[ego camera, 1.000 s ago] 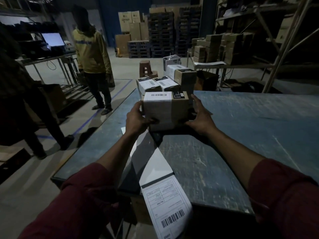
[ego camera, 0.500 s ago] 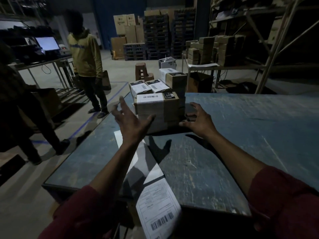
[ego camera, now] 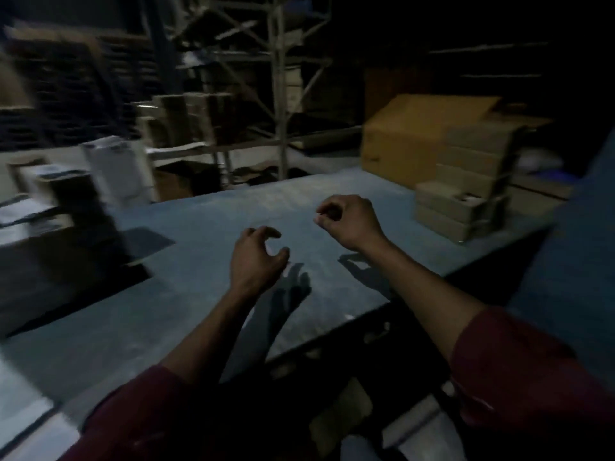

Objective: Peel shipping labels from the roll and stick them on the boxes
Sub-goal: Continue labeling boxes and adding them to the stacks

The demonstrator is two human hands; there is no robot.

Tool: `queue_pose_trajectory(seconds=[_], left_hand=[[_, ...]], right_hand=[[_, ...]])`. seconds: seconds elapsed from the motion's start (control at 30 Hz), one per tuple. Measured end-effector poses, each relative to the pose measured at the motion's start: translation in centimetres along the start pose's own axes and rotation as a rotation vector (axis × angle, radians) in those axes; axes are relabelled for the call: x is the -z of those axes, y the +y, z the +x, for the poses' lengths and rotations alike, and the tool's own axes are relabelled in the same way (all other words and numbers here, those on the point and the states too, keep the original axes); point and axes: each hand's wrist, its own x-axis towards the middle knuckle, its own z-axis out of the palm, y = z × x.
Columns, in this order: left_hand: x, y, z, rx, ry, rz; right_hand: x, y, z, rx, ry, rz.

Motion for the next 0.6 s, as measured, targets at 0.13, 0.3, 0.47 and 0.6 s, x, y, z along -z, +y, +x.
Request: queue_pose_trajectory(seconds=[0.13, 0.3, 0.47, 0.6], left_hand=[[-7.0, 0.9, -1.0, 0.038, -0.092, 0.237], [-8.3, 0.3, -0.8, -0.01, -0.137, 0.396], [-8.4, 0.4, -1.1, -0.044, -0.109, 0.384], [-8.4, 0.1, -1.0, -0.046, -0.118, 0.391]], right_hand=[[8.3, 7.6, -1.0, -0.171, 0.223, -0.259], [14.7, 15.1, -2.0, -0.403, 0.261, -0.588], [15.0, 20.3, -2.8, -0.545, 0.11, -0.749], [13.8, 22.3, -3.1, -0.518, 0.107, -0.695]])
